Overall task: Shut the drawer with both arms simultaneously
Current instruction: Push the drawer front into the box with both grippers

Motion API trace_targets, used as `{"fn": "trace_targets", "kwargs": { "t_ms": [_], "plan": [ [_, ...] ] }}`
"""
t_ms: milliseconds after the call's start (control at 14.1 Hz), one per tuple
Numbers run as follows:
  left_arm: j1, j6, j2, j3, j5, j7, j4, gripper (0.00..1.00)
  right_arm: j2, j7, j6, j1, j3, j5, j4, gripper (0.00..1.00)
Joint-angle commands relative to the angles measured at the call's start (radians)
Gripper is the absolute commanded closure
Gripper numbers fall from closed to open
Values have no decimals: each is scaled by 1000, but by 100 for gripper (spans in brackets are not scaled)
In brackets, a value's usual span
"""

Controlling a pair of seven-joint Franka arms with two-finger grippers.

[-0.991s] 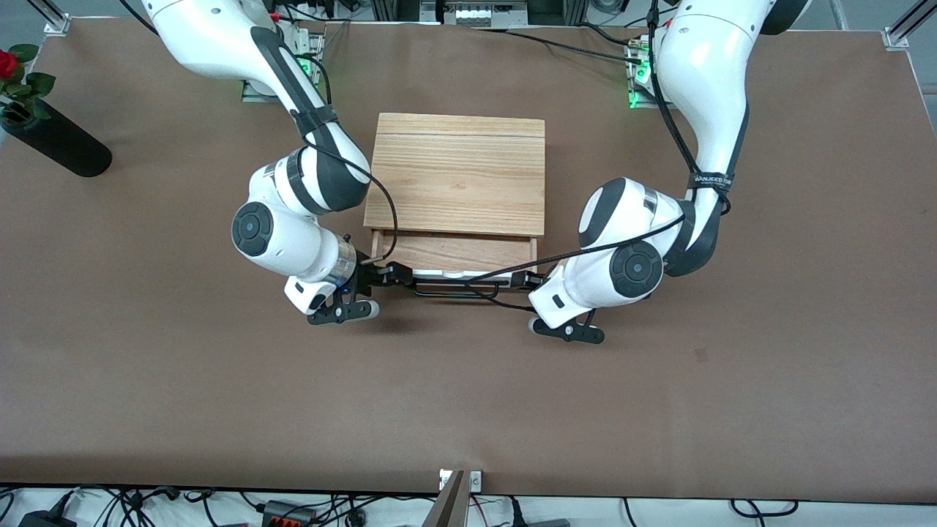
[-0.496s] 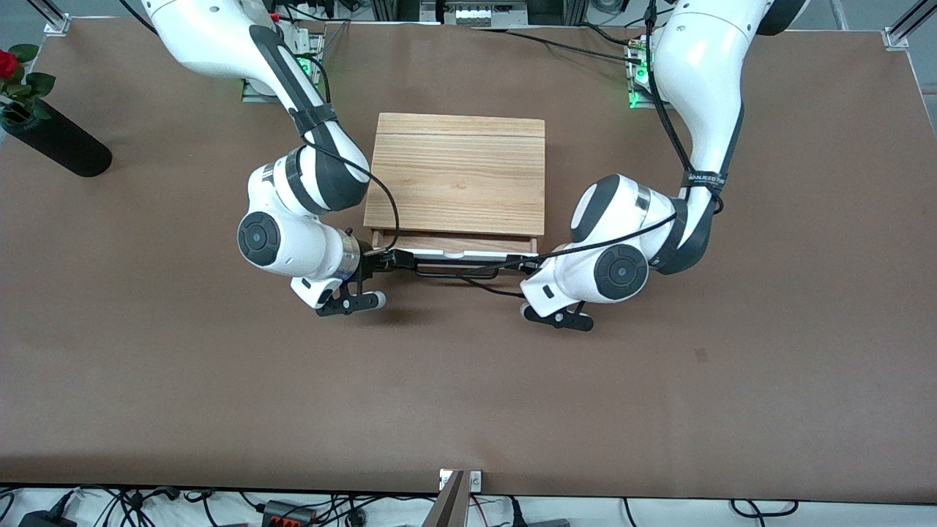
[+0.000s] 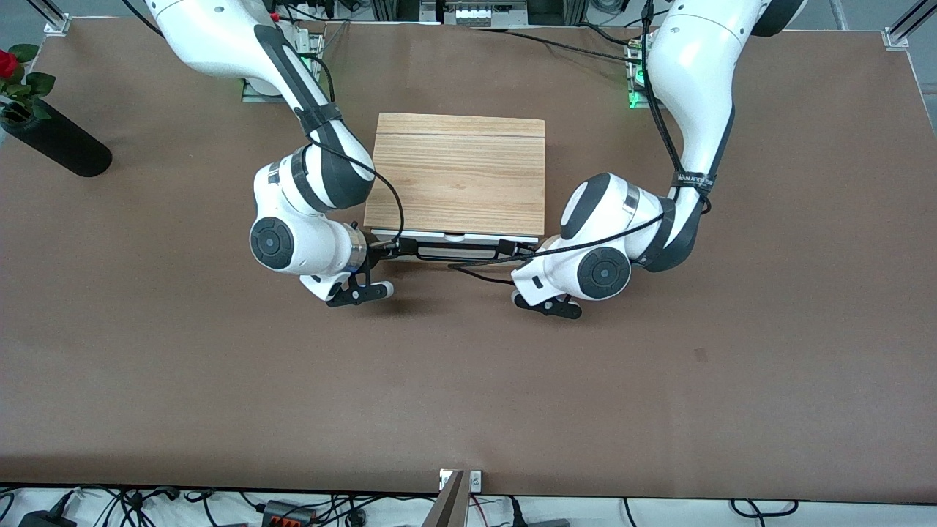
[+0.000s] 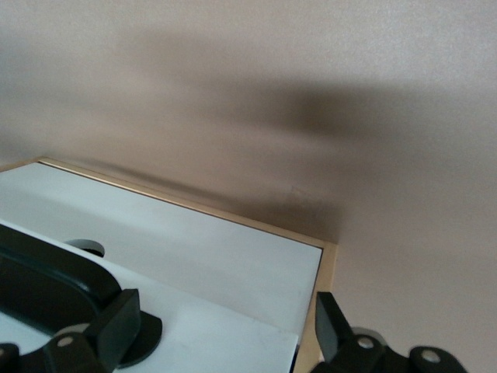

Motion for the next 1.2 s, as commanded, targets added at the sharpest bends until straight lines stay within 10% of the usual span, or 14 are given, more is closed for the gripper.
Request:
{"fn": "trace_targets", "kwargs": {
  "t_ms": [0,779,1133],
  "plan": [
    [1,-32,-10,-3,-21,21,-28,0,-10,0,-53,13,-2,8,-5,0],
    [57,-15,-11,8,-67,8,30,0,-46,-12,-70,8,-13,-10,67,0],
    [135,-18,-43,14,-57,19,84,0,-161,-12,-136,2,-59,-229,73,0]
  ]
}}
